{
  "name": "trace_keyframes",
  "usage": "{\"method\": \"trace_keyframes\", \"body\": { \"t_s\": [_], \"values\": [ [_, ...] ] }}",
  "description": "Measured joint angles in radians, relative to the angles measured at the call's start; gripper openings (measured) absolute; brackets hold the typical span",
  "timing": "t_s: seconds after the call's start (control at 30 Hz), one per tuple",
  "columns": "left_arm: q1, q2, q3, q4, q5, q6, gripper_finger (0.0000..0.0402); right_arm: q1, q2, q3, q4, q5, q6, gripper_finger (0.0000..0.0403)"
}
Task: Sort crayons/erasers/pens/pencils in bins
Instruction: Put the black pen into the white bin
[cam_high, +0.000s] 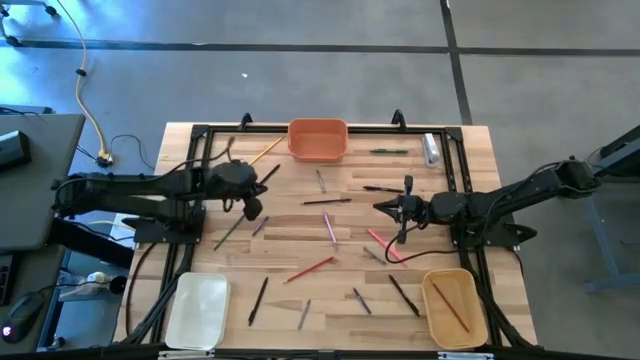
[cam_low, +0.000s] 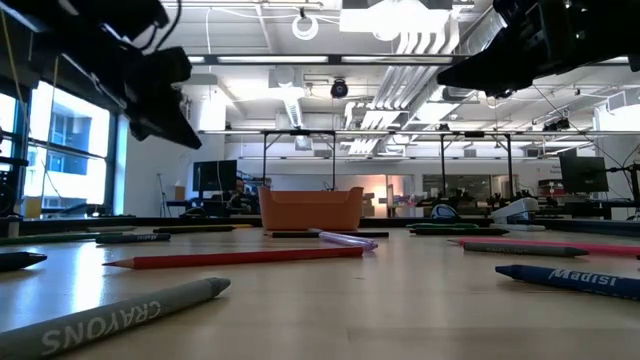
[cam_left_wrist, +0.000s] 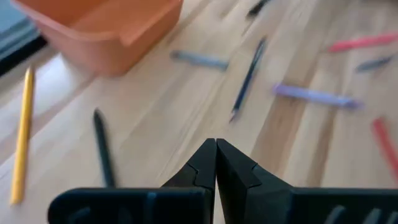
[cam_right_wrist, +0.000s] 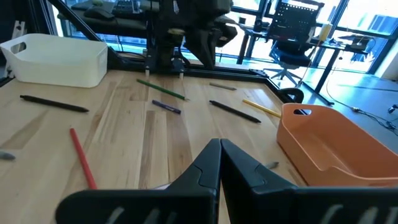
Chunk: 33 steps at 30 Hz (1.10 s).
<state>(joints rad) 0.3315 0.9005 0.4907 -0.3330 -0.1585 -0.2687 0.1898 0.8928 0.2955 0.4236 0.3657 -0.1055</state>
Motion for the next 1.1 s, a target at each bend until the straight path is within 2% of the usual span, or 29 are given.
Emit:
{"method": "trace_keyframes", "body": {
  "t_s": [0.2, 0.33, 0.73, 0.9, 1.1],
  "values": [
    [0.115, 0.165, 0.069, -0.072, 0.079, 0.030, 0.0000, 0.000, 0.000, 0.000, 0.000, -0.001, 0.011, 0.0000],
    [0.187, 0.270, 0.109, -0.072, 0.079, 0.062, 0.0007, 0.000, 0.000, 0.000, 0.000, -0.002, 0.019, 0.0000],
    [0.342, 0.551, 0.251, -0.145, 0.068, 0.108, 0.0122, 0.000, 0.000, 0.000, 0.000, -0.002, -0.005, 0.0000],
    [0.376, 0.630, 0.265, -0.139, 0.070, 0.124, 0.0149, 0.001, 0.000, 0.000, 0.000, -0.002, -0.005, 0.0000],
    [0.384, 0.647, 0.266, -0.135, 0.054, 0.142, 0.0145, 0.001, 0.000, 0.000, 0.000, -0.003, -0.006, 0.0000]
  ]
}}
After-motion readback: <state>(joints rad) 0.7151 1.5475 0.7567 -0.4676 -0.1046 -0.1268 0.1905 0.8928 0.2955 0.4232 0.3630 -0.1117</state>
